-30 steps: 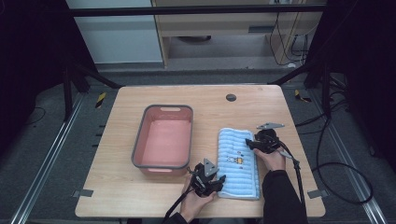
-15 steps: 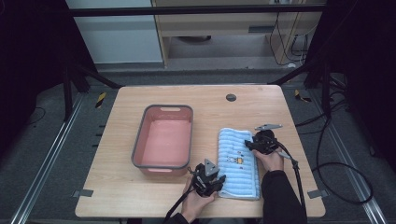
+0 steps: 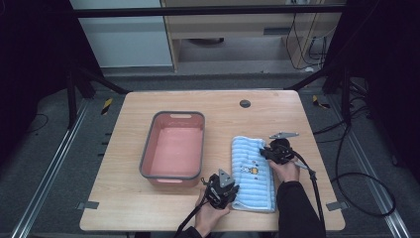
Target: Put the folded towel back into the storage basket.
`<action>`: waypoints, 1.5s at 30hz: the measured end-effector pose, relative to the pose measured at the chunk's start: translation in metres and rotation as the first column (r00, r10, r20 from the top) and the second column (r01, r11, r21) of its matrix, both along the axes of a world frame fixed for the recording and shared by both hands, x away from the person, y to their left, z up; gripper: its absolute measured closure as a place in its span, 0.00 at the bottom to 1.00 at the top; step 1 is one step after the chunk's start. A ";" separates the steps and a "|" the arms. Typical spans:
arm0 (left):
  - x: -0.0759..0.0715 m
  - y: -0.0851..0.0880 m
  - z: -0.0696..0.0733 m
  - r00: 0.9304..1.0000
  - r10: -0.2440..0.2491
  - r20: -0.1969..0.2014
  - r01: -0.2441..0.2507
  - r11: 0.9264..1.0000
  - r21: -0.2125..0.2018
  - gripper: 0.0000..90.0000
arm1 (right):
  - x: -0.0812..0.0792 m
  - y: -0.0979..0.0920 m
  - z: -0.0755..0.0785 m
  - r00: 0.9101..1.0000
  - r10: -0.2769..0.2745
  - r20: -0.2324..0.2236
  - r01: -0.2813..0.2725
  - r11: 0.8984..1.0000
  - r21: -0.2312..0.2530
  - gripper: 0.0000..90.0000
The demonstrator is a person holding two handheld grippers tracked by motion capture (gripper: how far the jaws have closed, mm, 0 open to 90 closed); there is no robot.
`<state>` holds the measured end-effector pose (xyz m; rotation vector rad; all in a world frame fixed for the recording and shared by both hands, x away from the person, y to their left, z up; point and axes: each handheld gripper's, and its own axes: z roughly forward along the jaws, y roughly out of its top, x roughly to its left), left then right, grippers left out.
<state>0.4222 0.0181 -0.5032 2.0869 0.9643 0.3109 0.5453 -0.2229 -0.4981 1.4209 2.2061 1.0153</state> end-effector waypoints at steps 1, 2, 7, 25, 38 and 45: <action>0.000 0.000 0.000 1.000 0.000 0.000 0.000 1.000 0.000 0.90 | 0.000 0.000 0.000 1.000 0.000 0.000 0.000 1.000 0.000 0.89; 0.000 0.000 0.000 1.000 -0.001 0.001 0.001 1.000 0.001 0.90 | 0.000 0.000 0.000 1.000 0.000 -0.001 0.000 1.000 0.003 0.89; 0.000 0.001 0.000 1.000 0.003 -0.003 -0.003 1.000 -0.008 0.92 | 0.000 0.000 0.001 1.000 0.002 0.010 -0.002 1.000 -0.004 0.91; -0.003 0.007 0.016 1.000 -0.008 0.024 0.010 0.998 -0.069 0.93 | -0.010 -0.003 0.026 0.997 0.010 0.080 -0.014 0.999 0.045 0.92; -0.005 0.013 0.038 0.998 -0.019 0.064 0.025 0.995 -0.095 0.93 | -0.018 -0.002 0.052 0.990 0.004 0.141 -0.013 0.998 0.065 0.92; -0.006 0.017 0.050 0.996 -0.023 0.087 0.031 0.995 -0.099 0.93 | -0.021 0.000 0.065 0.986 0.002 0.165 -0.012 0.998 0.060 0.92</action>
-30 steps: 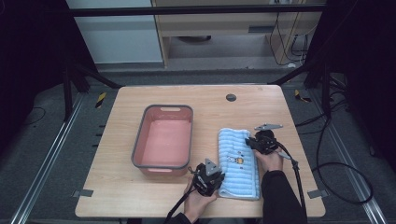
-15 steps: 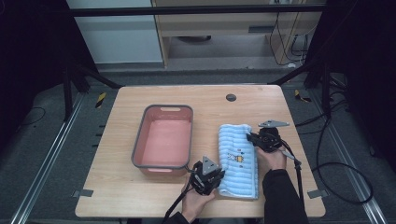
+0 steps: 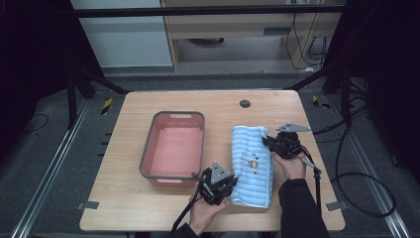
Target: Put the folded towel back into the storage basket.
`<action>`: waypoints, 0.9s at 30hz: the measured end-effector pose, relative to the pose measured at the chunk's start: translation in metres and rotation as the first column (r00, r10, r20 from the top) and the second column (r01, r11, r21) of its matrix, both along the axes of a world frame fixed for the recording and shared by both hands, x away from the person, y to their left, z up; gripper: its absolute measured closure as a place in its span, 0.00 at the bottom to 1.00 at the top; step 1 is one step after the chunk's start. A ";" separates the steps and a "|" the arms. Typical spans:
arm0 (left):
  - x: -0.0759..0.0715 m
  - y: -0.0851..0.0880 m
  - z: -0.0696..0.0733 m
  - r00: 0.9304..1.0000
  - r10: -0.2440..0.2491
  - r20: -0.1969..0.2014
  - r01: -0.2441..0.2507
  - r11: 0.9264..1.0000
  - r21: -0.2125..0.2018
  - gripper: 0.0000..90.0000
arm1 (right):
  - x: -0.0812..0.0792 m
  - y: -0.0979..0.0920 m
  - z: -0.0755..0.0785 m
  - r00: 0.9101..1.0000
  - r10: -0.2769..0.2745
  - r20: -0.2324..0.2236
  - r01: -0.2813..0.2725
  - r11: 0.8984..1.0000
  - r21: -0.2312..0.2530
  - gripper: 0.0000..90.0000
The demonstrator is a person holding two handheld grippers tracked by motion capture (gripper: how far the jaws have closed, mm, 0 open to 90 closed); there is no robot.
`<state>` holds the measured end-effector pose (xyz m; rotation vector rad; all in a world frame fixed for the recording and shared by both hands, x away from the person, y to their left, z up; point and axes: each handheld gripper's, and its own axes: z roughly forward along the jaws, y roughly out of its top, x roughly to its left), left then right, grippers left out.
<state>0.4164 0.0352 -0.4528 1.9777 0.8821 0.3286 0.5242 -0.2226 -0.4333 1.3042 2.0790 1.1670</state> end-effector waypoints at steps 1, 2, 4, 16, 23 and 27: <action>0.000 0.000 0.002 1.000 0.000 0.002 0.000 1.000 -0.003 0.94 | -0.001 0.000 0.002 1.000 -0.002 0.003 0.002 1.000 0.001 0.92; 0.000 0.001 0.007 1.000 0.000 0.011 0.000 1.000 -0.005 0.94 | -0.002 0.001 0.007 1.000 -0.002 0.012 0.002 1.000 -0.001 0.92; 0.000 0.001 0.009 1.000 -0.001 0.017 0.001 1.000 -0.005 0.94 | -0.003 0.000 0.012 1.000 -0.004 0.025 0.004 1.000 0.007 0.92; 0.002 0.009 0.037 0.998 -0.005 0.057 0.006 1.000 -0.018 0.94 | -0.005 0.008 0.041 0.997 0.000 0.080 -0.001 1.000 0.017 0.92; 0.002 0.018 0.050 0.997 0.007 0.077 -0.005 1.000 -0.025 0.94 | -0.004 0.015 0.054 0.995 0.003 0.101 -0.004 1.000 0.015 0.92; 0.003 0.022 0.055 0.996 0.011 0.084 -0.008 1.000 -0.030 0.94 | -0.004 0.019 0.061 0.993 0.004 0.115 -0.006 1.000 0.012 0.92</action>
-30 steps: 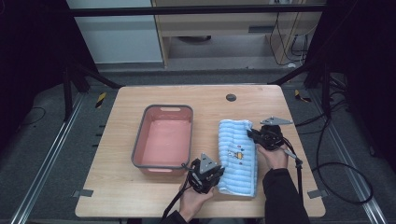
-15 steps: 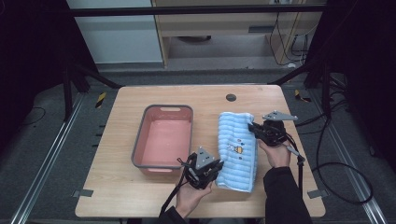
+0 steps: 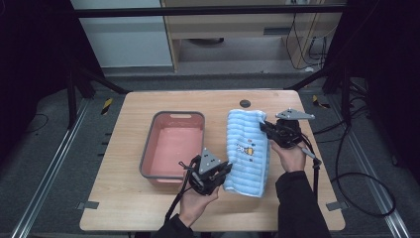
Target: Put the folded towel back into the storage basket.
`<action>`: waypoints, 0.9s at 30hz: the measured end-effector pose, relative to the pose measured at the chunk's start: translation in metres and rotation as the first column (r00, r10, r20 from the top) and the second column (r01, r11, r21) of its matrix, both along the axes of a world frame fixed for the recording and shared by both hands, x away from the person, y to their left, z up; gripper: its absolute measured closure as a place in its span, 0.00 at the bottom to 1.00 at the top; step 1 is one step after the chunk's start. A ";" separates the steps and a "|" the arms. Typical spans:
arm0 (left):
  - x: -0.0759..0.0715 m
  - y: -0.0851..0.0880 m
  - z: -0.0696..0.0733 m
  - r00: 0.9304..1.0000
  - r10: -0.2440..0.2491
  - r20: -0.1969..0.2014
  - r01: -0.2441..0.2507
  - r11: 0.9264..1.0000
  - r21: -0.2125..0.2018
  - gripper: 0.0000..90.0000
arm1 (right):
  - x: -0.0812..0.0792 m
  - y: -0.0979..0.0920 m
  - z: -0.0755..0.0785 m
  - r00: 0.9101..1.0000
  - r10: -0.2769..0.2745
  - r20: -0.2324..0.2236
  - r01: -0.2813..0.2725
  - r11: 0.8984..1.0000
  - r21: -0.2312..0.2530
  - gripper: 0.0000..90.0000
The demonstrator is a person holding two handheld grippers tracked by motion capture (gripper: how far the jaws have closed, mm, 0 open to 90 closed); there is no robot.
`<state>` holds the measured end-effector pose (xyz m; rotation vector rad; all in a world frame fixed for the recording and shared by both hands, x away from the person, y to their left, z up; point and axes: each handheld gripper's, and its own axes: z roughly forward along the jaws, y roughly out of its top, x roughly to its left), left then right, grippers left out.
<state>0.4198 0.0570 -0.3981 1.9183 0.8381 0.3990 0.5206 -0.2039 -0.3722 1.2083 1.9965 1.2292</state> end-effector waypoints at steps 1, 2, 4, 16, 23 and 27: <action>0.000 0.001 0.001 1.000 0.004 0.002 -0.004 1.000 -0.002 0.94 | 0.000 0.002 0.004 1.000 -0.003 0.005 0.003 1.000 0.007 0.92; 0.000 0.002 0.002 1.000 0.005 0.003 -0.005 1.000 -0.005 0.94 | 0.000 0.002 0.004 1.000 -0.003 0.005 0.003 1.000 0.007 0.92; 0.001 0.004 0.006 1.000 0.009 0.010 -0.009 1.000 -0.011 0.94 | 0.000 0.004 0.008 1.000 -0.001 0.016 0.001 1.000 0.011 0.92; 0.002 0.018 0.026 0.999 0.022 0.047 -0.020 0.999 -0.026 0.94 | 0.001 0.015 0.031 0.998 0.005 0.058 -0.006 1.000 0.017 0.92; 0.003 0.028 0.037 0.997 0.032 0.071 -0.031 0.999 -0.024 0.94 | 0.003 0.025 0.042 0.997 0.012 0.073 -0.015 0.999 0.030 0.92; 0.004 0.035 0.043 0.996 0.039 0.084 -0.037 0.999 -0.032 0.94 | 0.004 0.030 0.048 0.997 0.014 0.082 -0.017 0.999 0.030 0.92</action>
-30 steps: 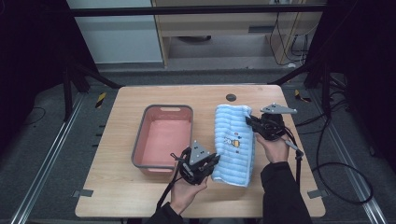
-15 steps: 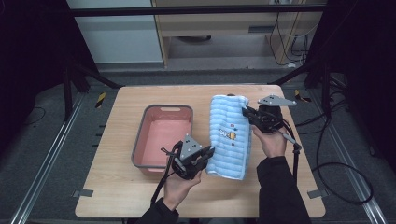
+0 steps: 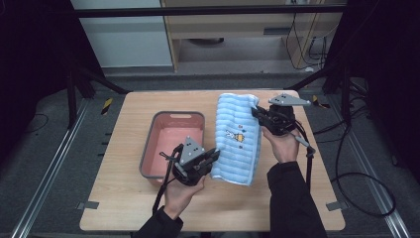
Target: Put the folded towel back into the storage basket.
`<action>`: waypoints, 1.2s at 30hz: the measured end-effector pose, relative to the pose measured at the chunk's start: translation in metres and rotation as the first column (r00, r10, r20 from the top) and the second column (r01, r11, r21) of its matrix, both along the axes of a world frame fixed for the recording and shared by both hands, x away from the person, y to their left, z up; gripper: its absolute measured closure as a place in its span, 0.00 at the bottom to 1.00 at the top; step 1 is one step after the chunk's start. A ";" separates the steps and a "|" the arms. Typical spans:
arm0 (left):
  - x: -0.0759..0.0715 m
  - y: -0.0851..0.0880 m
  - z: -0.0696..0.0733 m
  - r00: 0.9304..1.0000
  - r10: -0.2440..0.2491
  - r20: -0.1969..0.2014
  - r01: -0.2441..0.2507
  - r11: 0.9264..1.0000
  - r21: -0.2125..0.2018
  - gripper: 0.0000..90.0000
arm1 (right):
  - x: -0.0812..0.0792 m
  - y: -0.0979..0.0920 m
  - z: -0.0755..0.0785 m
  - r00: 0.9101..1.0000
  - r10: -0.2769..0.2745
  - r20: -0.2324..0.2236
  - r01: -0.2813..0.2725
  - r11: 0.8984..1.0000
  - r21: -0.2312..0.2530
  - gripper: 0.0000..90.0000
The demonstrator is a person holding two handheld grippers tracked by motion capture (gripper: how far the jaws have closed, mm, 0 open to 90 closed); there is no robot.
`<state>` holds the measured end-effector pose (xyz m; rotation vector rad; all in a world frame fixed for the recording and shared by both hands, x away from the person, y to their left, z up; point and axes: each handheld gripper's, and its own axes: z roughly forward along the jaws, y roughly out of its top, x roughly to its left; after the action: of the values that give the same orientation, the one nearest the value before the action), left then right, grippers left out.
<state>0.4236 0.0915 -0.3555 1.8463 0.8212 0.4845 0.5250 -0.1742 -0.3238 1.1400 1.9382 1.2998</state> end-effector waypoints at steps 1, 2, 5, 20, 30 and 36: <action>0.001 0.002 0.001 1.000 0.002 0.001 -0.002 1.000 -0.001 0.94 | 0.000 0.002 0.002 1.000 0.002 0.003 -0.002 1.000 0.000 0.92; 0.001 0.003 0.002 1.000 0.005 0.002 -0.005 1.000 -0.003 0.94 | 0.001 0.004 0.004 1.000 0.005 0.006 -0.005 1.000 0.001 0.92; 0.001 0.011 0.006 1.000 0.015 0.007 -0.014 1.000 -0.014 0.94 | 0.003 0.012 0.008 1.000 0.012 0.012 -0.012 1.000 0.000 0.92; 0.003 0.052 0.021 0.997 0.069 0.046 -0.069 0.997 -0.020 0.94 | 0.018 0.058 0.024 0.998 0.062 0.034 -0.061 0.998 -0.007 0.92; 0.006 0.078 0.025 0.993 0.107 0.057 -0.106 0.994 -0.021 0.94 | 0.028 0.085 0.031 0.995 0.093 0.045 -0.093 0.996 -0.002 0.92; 0.008 0.090 0.025 0.991 0.124 0.058 -0.124 0.992 -0.008 0.94 | 0.036 0.103 0.027 0.993 0.109 0.047 -0.108 0.994 -0.006 0.92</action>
<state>0.4319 0.1811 -0.3308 1.7759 0.8998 0.6123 0.5613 -0.0717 -0.2972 1.0052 1.9906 1.3671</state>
